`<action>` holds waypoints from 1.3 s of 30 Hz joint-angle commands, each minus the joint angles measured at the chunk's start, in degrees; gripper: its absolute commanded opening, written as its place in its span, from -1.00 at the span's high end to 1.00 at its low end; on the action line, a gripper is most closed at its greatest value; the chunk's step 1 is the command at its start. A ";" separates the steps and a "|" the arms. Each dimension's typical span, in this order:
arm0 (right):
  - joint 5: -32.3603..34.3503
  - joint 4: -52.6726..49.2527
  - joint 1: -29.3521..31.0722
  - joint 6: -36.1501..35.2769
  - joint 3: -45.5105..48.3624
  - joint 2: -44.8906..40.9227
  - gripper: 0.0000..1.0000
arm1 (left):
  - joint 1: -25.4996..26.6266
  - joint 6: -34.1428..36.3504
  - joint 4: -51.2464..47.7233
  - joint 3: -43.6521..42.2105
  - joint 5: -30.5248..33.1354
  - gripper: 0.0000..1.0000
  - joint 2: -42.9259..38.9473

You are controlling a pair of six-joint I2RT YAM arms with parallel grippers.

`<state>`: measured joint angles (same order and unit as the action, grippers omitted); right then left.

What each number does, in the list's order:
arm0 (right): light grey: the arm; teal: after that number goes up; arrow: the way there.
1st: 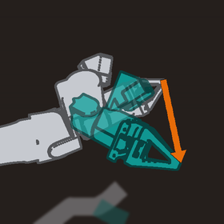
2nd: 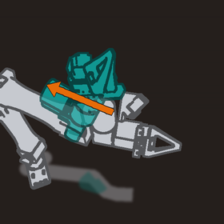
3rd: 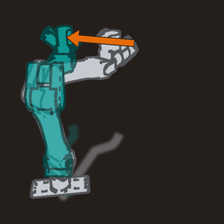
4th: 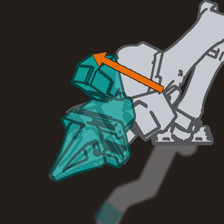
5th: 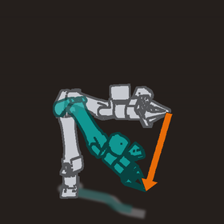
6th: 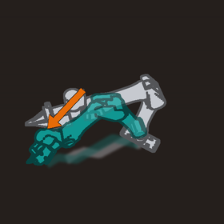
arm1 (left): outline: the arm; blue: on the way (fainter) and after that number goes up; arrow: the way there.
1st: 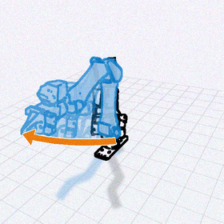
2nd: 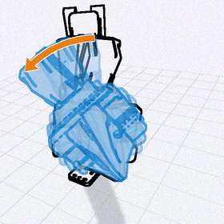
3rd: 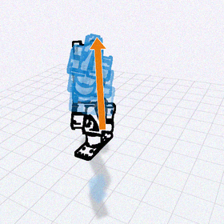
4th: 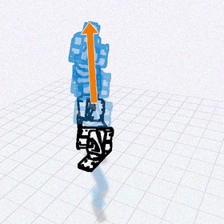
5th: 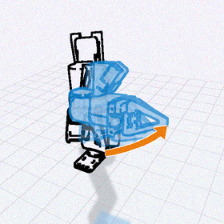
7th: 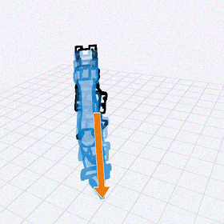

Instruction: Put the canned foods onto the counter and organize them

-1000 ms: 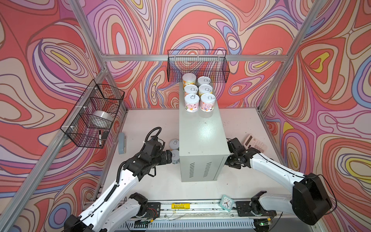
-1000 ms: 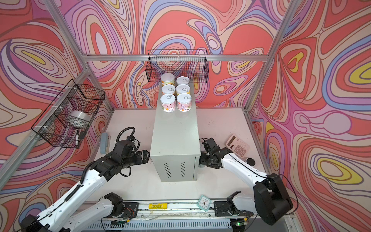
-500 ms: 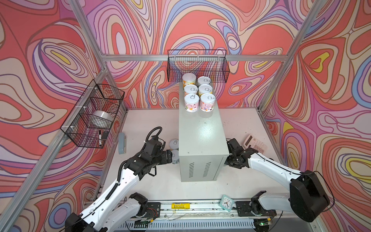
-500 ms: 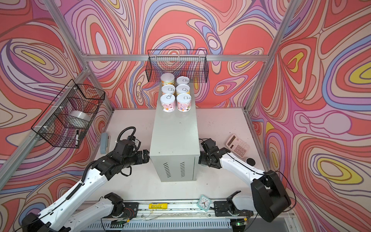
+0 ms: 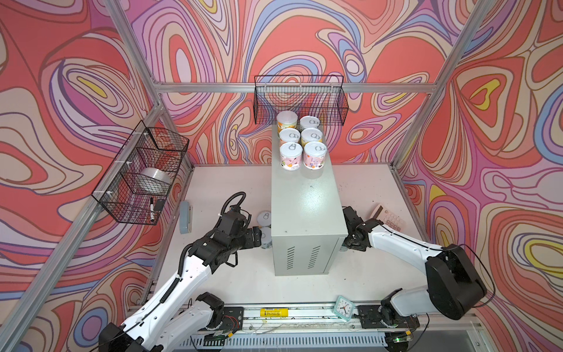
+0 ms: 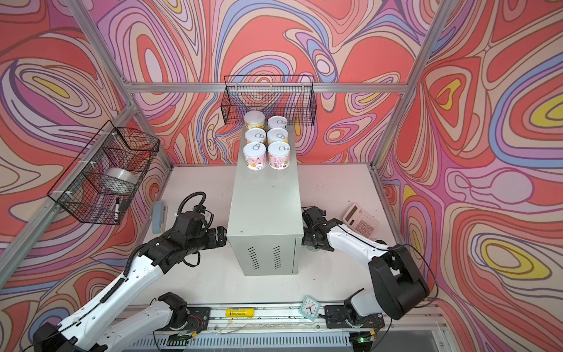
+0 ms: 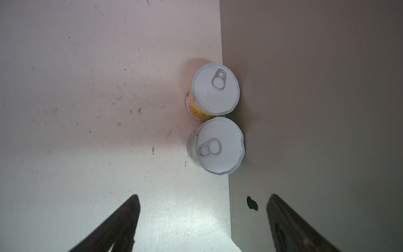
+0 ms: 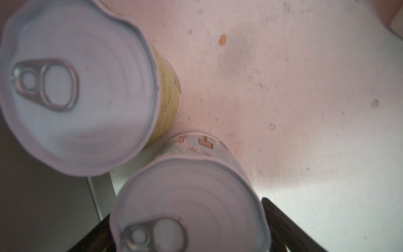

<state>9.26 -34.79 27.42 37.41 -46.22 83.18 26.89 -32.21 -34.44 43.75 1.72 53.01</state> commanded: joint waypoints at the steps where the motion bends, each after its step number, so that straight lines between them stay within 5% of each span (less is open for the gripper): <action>1: 1.62 2.69 0.01 -0.95 -0.41 2.26 -0.84 | -0.16 0.22 0.90 0.29 0.48 -0.84 -0.01; 15: 1.86 7.20 0.01 0.17 3.57 4.13 -0.47 | -0.14 0.46 0.76 -0.83 1.25 -0.82 -1.86; 18: 1.79 6.66 0.08 -0.10 4.27 3.36 0.00 | -0.10 0.15 0.80 -1.03 0.89 -0.81 -2.12; 20: 1.89 5.13 0.01 -0.26 4.10 2.19 0.77 | -0.15 0.16 0.55 -0.95 0.90 -0.80 -2.38; 21: 1.84 4.08 0.01 -0.51 3.95 1.34 1.00 | -0.13 0.17 0.41 -0.86 1.00 -0.80 -2.45; 39: 0.54 -27.65 0.00 -10.81 -19.97 -17.28 1.00 | -0.25 2.67 -2.93 4.48 -0.51 -0.80 0.34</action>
<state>7.84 -56.58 27.44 29.06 -60.95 68.25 26.89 -30.39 -34.96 46.24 1.48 53.12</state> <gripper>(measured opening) 0.781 0.899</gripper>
